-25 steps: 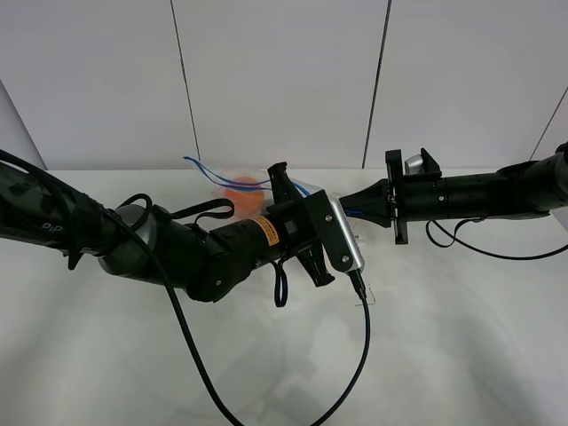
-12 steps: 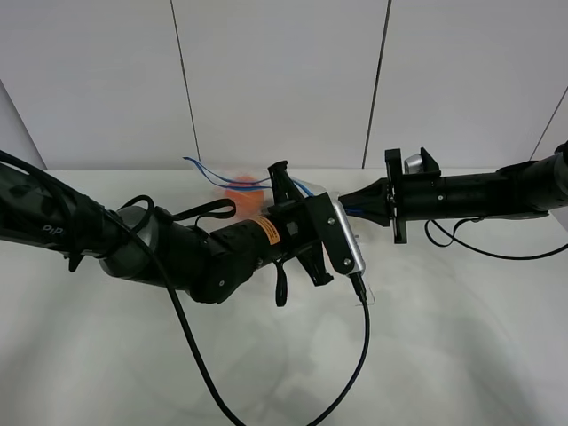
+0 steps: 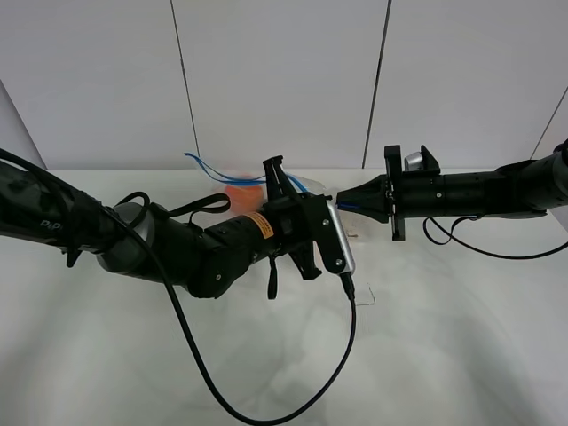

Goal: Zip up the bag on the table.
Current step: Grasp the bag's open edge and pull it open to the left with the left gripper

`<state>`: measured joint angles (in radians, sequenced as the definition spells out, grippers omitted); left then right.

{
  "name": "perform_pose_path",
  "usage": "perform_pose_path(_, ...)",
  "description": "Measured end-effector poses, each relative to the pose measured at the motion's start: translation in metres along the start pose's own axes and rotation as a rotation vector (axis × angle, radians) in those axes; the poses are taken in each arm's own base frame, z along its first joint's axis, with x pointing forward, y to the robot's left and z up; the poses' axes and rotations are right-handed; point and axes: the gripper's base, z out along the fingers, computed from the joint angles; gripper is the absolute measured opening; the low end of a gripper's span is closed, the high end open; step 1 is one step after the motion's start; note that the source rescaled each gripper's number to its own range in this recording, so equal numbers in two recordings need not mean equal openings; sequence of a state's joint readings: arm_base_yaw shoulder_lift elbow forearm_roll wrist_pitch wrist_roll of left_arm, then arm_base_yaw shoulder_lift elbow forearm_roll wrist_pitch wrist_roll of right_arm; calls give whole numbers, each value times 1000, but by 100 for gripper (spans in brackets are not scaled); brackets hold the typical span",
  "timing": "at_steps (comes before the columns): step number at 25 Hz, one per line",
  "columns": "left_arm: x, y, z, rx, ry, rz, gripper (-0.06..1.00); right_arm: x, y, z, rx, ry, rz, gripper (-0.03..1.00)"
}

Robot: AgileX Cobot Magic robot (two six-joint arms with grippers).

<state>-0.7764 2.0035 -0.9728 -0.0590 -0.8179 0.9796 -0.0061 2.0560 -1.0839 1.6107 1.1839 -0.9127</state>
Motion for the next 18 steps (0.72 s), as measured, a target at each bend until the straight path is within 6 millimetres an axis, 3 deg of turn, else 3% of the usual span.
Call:
perform_pose_path(8,17,12,-2,-29,42,49,0,-1,1,0,-1,-3,-2,0)
perform_pose_path(13,37,32,-25,-108,80,71,0,1,2,0,-18,12,-3,0)
perform_pose_path(18,58,37,-51,-148,145,54,0,2,1,0,-8,32,-11,0)
